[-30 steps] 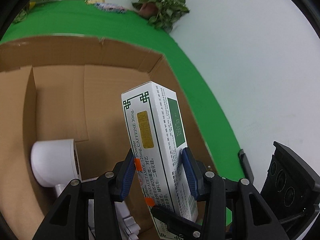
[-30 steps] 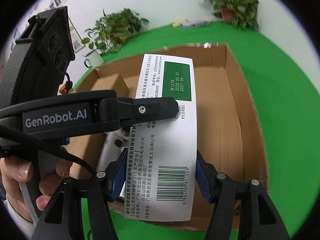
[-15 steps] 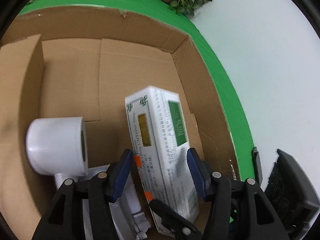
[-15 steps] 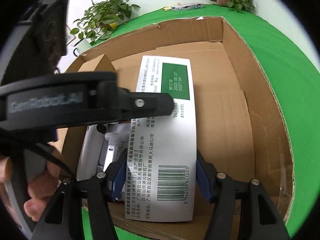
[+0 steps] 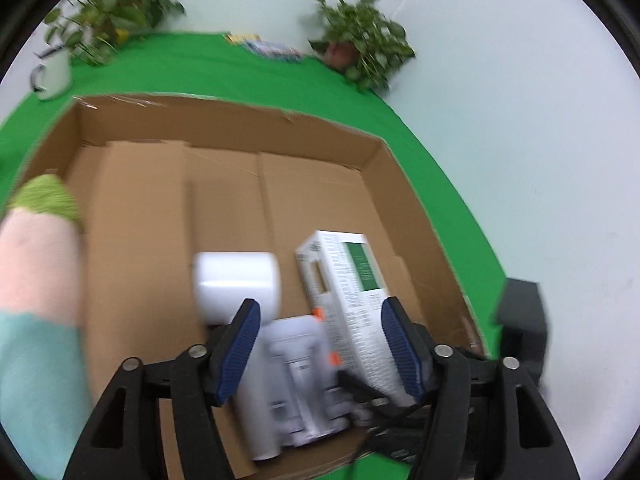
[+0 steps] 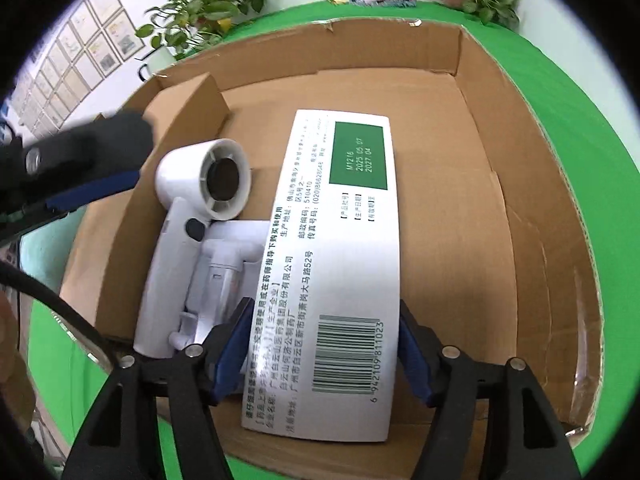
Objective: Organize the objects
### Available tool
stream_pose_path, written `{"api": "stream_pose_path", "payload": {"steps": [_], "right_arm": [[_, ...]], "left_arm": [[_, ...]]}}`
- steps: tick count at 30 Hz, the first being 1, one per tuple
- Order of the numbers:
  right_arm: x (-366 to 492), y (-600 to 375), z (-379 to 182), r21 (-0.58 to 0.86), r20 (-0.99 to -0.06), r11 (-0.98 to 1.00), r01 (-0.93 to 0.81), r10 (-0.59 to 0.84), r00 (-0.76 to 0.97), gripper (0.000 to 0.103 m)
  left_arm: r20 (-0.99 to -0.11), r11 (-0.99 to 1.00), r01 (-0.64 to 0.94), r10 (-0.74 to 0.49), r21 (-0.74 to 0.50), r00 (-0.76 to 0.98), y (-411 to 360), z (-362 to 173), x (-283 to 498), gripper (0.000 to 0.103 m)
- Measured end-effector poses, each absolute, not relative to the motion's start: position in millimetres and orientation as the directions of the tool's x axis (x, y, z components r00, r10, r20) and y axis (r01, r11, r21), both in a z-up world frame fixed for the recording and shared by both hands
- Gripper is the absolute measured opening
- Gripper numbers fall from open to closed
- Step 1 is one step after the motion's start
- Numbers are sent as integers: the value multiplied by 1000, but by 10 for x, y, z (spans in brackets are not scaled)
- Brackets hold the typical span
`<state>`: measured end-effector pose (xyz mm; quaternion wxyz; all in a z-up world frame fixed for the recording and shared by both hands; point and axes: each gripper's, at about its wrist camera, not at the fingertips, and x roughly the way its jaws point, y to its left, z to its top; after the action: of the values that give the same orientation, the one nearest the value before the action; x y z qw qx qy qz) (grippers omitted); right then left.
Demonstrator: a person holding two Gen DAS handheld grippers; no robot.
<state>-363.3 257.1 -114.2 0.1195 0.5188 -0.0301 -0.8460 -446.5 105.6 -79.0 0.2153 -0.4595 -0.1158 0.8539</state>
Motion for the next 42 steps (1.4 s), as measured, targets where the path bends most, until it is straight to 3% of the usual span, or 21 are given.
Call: {"api": "stream_pose_path", "payload": {"steps": [2, 5, 7, 11, 14, 21, 36, 42], "right_arm": [[-3547, 2649, -1035, 162, -846, -971, 177, -229, -482, 78], [-3249, 2762, -853, 110, -741, -979, 172, -196, -642, 82], [-3047, 2794, -806, 73, -663, -985, 157, -166, -730, 85], [-3023, 2719, -891, -15, -574, -992, 128, -96, -813, 85], [-3050, 2669, -970, -28, -571, -993, 119, -82, -817, 85], [-3016, 2649, -995, -52, -519, -995, 90, -51, -853, 90], [-3063, 2658, -1035, -39, -523, -993, 115, -78, -849, 102], [-3059, 2658, -1038, -34, -522, -993, 115, -80, -849, 102]], "left_arm": [[-727, -907, -241, 421, -345, -542, 944, -761, -4358, 64], [-682, -940, -230, 342, -253, -647, 786, -760, -4060, 71], [-615, -961, -216, 276, -173, -739, 635, -749, -3718, 88], [-520, -988, -142, 150, -54, -841, 553, -787, -3295, 101], [-517, -994, -103, 106, -35, -850, 579, -923, -3214, 102], [-477, -986, -33, -48, 161, -878, 820, -1186, -3212, 102], [-504, -983, -34, -64, 182, -861, 799, -1251, -3386, 103], [-504, -983, -34, -64, 183, -861, 803, -1255, -3390, 103]]}}
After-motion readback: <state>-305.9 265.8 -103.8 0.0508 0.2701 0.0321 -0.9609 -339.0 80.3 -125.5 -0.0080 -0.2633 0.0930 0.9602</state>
